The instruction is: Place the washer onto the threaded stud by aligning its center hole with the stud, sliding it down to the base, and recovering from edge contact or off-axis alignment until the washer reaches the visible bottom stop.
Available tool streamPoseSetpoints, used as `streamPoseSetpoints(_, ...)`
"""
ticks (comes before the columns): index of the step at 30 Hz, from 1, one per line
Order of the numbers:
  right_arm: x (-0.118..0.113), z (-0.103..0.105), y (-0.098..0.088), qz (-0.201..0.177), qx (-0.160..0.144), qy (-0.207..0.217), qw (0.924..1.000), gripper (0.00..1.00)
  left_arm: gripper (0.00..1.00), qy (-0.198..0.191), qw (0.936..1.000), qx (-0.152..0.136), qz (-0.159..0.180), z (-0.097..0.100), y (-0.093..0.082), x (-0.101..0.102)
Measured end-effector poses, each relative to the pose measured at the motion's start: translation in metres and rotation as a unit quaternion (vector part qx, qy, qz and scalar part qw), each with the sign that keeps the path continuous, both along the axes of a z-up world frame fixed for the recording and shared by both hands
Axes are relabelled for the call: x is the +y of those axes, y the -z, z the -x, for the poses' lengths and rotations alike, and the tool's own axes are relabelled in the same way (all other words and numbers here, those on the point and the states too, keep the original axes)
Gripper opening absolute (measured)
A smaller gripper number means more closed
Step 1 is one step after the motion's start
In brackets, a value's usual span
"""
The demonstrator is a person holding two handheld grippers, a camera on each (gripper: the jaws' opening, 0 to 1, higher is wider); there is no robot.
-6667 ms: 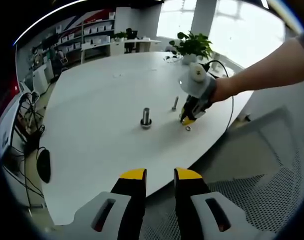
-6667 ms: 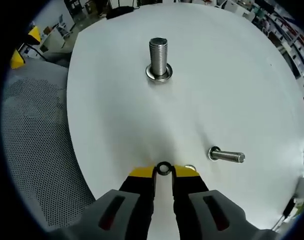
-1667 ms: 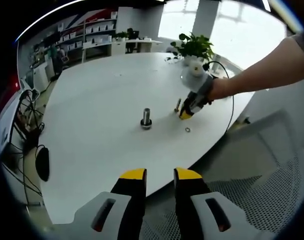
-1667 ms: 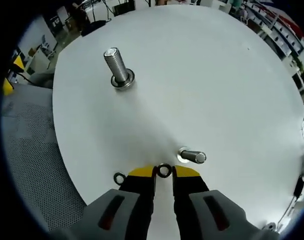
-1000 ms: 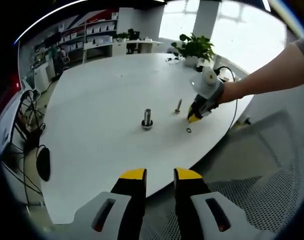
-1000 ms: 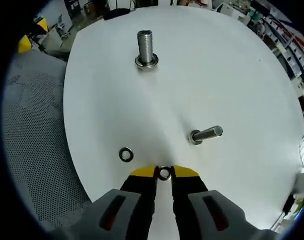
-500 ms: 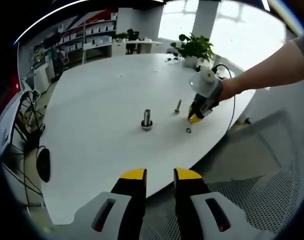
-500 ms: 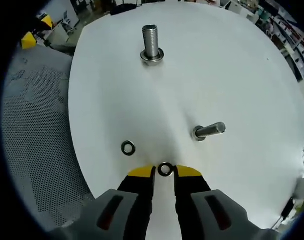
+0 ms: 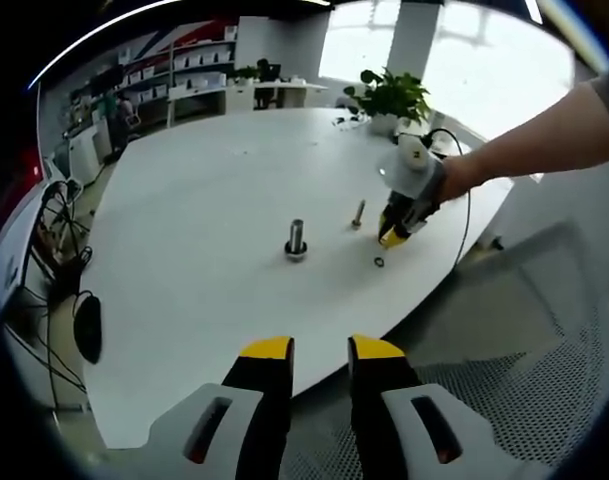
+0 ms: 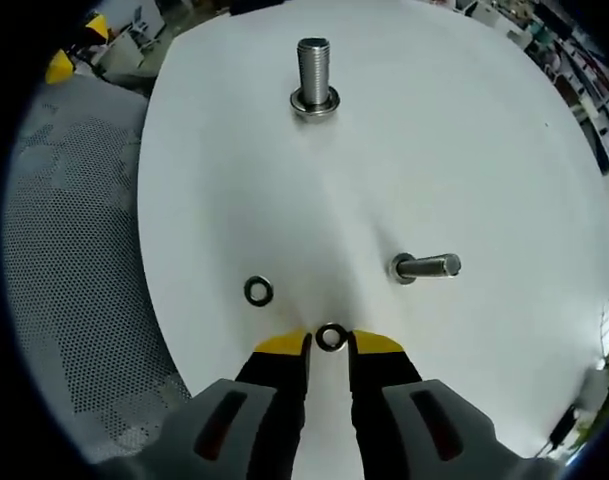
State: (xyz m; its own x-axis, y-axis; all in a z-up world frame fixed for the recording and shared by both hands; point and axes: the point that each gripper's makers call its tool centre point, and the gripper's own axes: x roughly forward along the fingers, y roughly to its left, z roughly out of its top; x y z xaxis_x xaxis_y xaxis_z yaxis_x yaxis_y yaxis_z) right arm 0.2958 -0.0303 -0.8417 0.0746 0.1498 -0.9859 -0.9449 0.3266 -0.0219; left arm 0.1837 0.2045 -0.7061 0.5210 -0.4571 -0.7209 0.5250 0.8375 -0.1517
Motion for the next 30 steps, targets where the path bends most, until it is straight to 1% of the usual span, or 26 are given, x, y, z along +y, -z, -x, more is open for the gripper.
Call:
streamPoseSetpoints(1, 0.0000, 0.0000, 0.0001, 0.000, 0.000, -0.003, 1.0000, 0.18, 0.19, 0.000, 1.0000, 0.000, 0.001, -0.0001, -0.0002, -0.0002)
streamPoseSetpoints(4, 0.0000, 0.0020, 0.0002, 0.010, -0.002, -0.033, 0.9994, 0.18, 0.19, 0.001, 1.0000, 0.001, 0.001, 0.0004, 0.0000, -0.0005)
streamPoseSetpoints(11, -0.0007, 0.0017, 0.0003, 0.009, 0.000, -0.040, 0.9992, 0.18, 0.19, 0.005, 1.0000, 0.002, 0.000, 0.0006, 0.0005, -0.0016)
streamPoseSetpoints(14, -0.0004, 0.0007, 0.0001, 0.016, 0.003, -0.043, 0.9989, 0.16, 0.19, 0.004, 1.0000, 0.002, -0.001, 0.0006, 0.0005, -0.0014)
streamPoseSetpoints(16, -0.0012, -0.0015, 0.0016, 0.020, 0.003, -0.039, 0.9990, 0.16, 0.19, 0.005, 1.0000, 0.004, -0.002, 0.0008, 0.0010, -0.0013)
streamPoseSetpoints(21, -0.0007, 0.0002, 0.0003, 0.019, -0.003, -0.026, 0.9995, 0.15, 0.19, 0.007, 1.0000, 0.005, -0.003, 0.0009, 0.0019, -0.0018)
streamPoseSetpoints(25, -0.0011, -0.0010, 0.0005, 0.013, -0.003, -0.004, 0.9999, 0.15, 0.19, 0.005, 1.0000, 0.002, -0.004, 0.0003, 0.0011, -0.0012)
streamPoseSetpoints(29, -0.0003, -0.0021, 0.0017, 0.028, 0.003, 0.019, 0.9994, 0.15, 0.19, 0.003, 1.0000, 0.002, -0.005, 0.0002, 0.0013, -0.0002)
streamPoseSetpoints(30, 0.0002, -0.0025, 0.0024, 0.035, 0.005, 0.011, 0.9993, 0.15, 0.19, 0.002, 1.0000, 0.002, -0.006, 0.0001, 0.0013, 0.0000)
